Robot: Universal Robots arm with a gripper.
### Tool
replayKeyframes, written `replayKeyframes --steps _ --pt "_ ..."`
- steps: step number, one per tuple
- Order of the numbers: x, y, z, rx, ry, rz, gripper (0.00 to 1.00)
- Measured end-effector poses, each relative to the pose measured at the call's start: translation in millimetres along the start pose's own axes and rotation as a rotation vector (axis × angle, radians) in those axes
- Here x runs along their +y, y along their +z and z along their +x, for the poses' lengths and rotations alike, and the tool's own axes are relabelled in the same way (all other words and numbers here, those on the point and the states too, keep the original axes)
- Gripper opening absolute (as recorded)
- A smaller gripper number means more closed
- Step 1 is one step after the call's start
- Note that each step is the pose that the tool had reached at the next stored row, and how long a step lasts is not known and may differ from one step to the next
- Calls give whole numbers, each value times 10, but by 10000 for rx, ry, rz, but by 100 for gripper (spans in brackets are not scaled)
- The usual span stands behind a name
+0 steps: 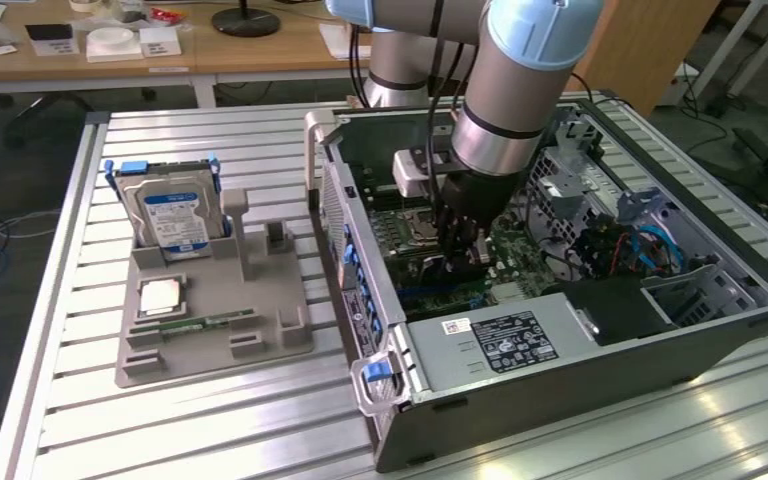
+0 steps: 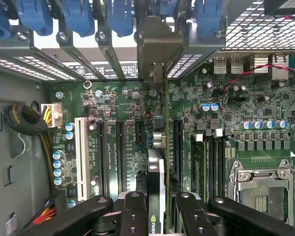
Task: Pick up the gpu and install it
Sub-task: 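Insert the gpu into the slot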
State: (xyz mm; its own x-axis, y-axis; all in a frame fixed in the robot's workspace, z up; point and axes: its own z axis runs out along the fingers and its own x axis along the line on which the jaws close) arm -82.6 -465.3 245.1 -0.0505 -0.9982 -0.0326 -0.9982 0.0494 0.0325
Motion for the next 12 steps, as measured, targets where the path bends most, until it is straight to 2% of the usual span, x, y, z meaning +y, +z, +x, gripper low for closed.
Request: replayKeyframes --steps 12 --pt "0 23 1 1 1 0 27"
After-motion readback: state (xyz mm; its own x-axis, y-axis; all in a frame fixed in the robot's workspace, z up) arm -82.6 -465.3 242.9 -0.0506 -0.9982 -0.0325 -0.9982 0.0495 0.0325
